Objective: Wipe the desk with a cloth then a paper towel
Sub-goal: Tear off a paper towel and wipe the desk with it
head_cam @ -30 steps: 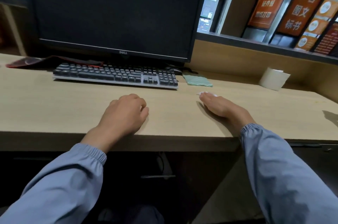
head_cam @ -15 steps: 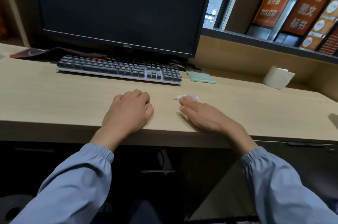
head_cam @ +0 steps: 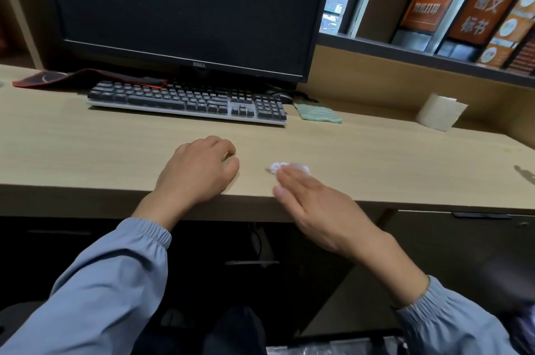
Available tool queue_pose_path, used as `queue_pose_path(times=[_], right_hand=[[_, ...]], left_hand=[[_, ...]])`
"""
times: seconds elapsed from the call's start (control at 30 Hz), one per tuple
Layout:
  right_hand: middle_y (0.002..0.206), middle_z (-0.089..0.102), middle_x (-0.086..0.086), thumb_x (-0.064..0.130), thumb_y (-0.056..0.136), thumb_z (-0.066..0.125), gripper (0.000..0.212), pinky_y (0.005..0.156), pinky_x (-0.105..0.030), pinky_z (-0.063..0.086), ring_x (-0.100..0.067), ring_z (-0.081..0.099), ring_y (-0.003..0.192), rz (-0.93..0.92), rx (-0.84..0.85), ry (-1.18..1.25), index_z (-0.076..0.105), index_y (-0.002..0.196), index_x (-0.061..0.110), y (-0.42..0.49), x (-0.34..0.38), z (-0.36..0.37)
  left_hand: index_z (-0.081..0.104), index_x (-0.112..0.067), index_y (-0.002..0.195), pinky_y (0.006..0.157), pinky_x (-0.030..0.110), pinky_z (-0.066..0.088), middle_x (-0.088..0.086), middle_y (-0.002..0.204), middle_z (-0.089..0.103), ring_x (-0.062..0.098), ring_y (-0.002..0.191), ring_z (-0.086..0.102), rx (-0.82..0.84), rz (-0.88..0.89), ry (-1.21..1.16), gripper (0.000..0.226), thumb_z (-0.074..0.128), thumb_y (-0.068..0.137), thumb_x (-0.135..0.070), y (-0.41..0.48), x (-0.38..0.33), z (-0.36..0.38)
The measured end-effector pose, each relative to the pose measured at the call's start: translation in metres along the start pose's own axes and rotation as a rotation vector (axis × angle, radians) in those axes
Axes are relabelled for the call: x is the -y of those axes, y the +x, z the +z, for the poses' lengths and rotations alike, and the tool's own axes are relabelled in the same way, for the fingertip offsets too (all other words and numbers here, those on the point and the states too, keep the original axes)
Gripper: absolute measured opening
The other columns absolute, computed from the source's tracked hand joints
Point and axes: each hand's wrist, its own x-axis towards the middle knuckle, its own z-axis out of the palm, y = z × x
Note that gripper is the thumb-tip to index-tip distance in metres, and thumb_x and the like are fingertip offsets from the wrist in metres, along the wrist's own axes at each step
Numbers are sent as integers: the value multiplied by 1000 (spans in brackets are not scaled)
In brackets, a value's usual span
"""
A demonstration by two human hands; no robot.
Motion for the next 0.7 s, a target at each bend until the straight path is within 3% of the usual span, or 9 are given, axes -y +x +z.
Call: queue_pose_path(times=[0.07, 0.1, 0.17, 0.23, 0.3, 0.33, 0.4, 0.5, 0.7], right_hand=[[165, 30, 9, 46, 111, 23, 53, 121, -28, 24, -5, 20, 152, 35, -22, -89, 32, 158, 23, -12, -32, -3], [161, 40, -5, 34, 111, 31, 47, 119, -38, 34, -19, 34, 150, 87, -46, -117, 35, 154, 15, -19, -48, -5], [139, 57, -29, 7, 99, 58, 45, 95, -55, 55, -44, 57, 130, 193, -30, -188, 39, 138, 0, -29, -79, -7], [124, 63, -34, -4, 85, 74, 52, 82, -55, 60, -50, 63, 118, 246, -55, -253, 46, 128, -5, -33, -91, -6], [128, 60, -32, 9, 94, 67, 47, 86, -52, 57, -50, 58, 124, 310, -7, -281, 44, 134, 0, -30, -75, -5], [137, 54, -29, 26, 104, 46, 43, 95, -51, 53, -47, 50, 133, 303, -22, -299, 39, 141, 5, -28, -65, -2], [155, 40, -15, 57, 102, 2, 73, 111, -44, 39, -31, 30, 150, 320, -109, -237, 38, 149, 13, -22, -47, 3], [163, 34, -1, 68, 100, 13, 75, 117, -37, 31, -15, 19, 154, 324, -196, -34, 41, 149, 19, -14, -7, 15], [167, 24, -11, 54, 105, 29, 72, 124, -30, 5, -20, 11, 156, 82, -167, 32, 28, 159, 6, 11, 88, 44]], left_hand=[[62, -27, 129, 104, 43, 40, -6, 138, 62, 20, 123, 56, 0, 7, -3, 37, 40, 104, -43, -1, 0, 0], [62, -27, 130, 105, 43, 39, -6, 138, 62, 20, 123, 56, -3, 10, -2, 37, 40, 105, -42, -1, 0, 0], [62, -27, 131, 105, 43, 39, -5, 138, 61, 20, 123, 56, -6, 12, 3, 37, 40, 105, -42, -1, -1, 1], [61, -26, 130, 104, 43, 39, -4, 138, 61, 21, 122, 56, -9, 15, 11, 37, 39, 105, -41, -1, -3, 1], [61, -26, 129, 102, 43, 40, -3, 136, 62, 22, 119, 57, -16, 13, 21, 37, 38, 105, -41, -2, -4, 2], [62, -25, 128, 101, 43, 40, -3, 135, 62, 22, 118, 57, -18, 12, 24, 37, 38, 105, -40, -2, -5, 2], [62, -25, 128, 101, 42, 40, -3, 135, 63, 22, 117, 58, -22, 9, 26, 37, 37, 105, -39, -3, -7, 2], [61, -24, 131, 103, 42, 39, -3, 138, 62, 22, 120, 57, -15, -3, 11, 38, 38, 105, -39, -4, -8, 1], [65, -21, 132, 103, 42, 44, 1, 140, 62, 27, 121, 59, -16, -32, -101, 36, 46, 103, -30, -4, -5, -1]])
